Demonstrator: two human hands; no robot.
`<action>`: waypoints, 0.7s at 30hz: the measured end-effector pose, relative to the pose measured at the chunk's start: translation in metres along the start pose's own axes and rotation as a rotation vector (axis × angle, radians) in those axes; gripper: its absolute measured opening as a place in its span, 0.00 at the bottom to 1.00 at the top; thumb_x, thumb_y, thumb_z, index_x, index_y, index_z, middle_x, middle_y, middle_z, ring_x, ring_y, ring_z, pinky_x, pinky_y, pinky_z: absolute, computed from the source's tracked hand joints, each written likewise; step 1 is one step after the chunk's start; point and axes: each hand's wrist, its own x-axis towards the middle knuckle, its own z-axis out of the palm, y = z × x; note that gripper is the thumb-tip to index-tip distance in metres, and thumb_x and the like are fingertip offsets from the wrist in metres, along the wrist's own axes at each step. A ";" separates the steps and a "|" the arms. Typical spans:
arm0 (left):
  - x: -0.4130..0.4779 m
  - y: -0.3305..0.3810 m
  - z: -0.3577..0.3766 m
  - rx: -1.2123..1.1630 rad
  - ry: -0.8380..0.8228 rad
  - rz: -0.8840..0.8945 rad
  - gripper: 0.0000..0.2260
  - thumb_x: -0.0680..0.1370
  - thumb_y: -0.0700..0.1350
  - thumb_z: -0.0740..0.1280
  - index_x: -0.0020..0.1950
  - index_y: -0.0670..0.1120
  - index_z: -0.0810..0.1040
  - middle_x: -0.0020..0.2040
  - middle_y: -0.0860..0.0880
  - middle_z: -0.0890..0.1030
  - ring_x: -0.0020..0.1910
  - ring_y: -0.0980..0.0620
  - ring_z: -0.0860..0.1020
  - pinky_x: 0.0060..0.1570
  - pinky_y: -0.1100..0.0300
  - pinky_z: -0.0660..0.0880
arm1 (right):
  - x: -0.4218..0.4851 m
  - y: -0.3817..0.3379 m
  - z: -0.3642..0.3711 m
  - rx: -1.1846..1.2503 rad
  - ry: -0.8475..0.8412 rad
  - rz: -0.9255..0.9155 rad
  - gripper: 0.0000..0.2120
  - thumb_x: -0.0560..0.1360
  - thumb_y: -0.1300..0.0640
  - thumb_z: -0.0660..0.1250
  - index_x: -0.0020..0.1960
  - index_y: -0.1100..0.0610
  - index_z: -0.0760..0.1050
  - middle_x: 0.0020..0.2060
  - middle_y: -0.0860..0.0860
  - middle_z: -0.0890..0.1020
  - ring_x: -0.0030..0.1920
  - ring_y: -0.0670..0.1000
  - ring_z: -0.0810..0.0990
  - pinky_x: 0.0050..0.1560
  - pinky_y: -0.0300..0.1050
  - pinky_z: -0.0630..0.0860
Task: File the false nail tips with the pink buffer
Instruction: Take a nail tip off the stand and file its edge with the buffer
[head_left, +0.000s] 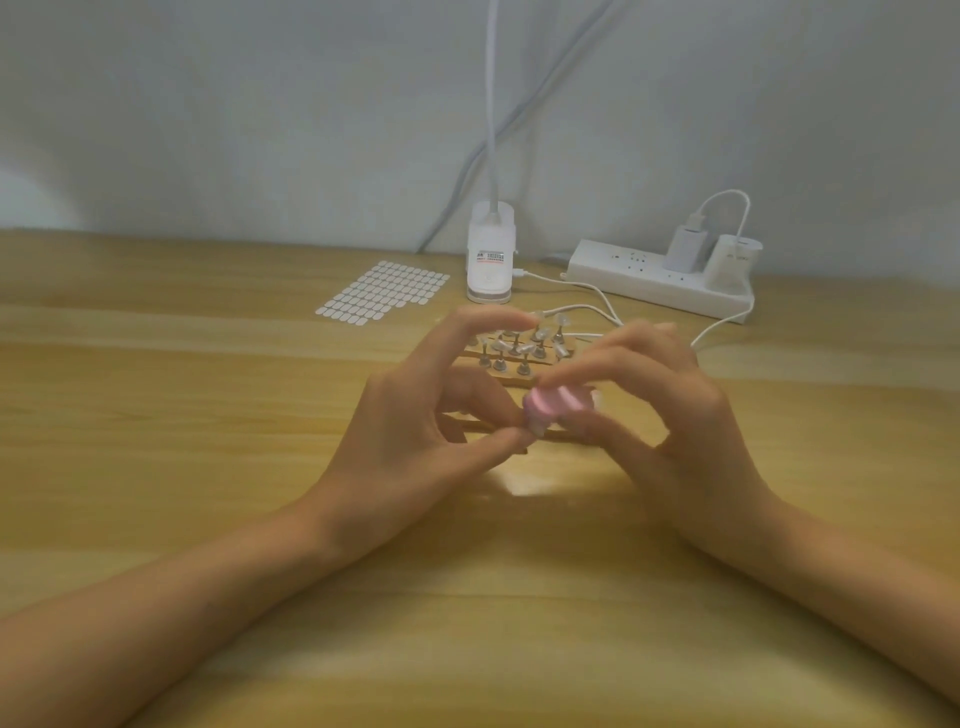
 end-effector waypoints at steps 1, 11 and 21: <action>0.000 0.001 0.000 0.005 -0.003 0.009 0.26 0.73 0.46 0.78 0.68 0.55 0.73 0.38 0.53 0.86 0.39 0.53 0.86 0.32 0.59 0.79 | -0.001 0.000 0.000 0.017 -0.016 -0.021 0.08 0.77 0.54 0.69 0.56 0.50 0.80 0.46 0.51 0.79 0.49 0.54 0.75 0.55 0.46 0.70; 0.000 0.000 0.000 0.002 -0.002 0.002 0.26 0.73 0.41 0.77 0.68 0.54 0.73 0.38 0.52 0.86 0.39 0.53 0.86 0.32 0.53 0.79 | -0.001 0.002 -0.002 -0.009 -0.014 -0.016 0.08 0.78 0.54 0.68 0.56 0.48 0.79 0.46 0.45 0.77 0.51 0.41 0.71 0.50 0.39 0.65; -0.001 0.002 0.002 0.019 -0.010 0.026 0.25 0.73 0.46 0.78 0.67 0.56 0.72 0.37 0.54 0.85 0.37 0.52 0.85 0.32 0.64 0.76 | -0.003 0.000 -0.001 -0.025 -0.029 -0.086 0.08 0.78 0.55 0.69 0.56 0.49 0.80 0.46 0.49 0.79 0.48 0.48 0.73 0.53 0.40 0.66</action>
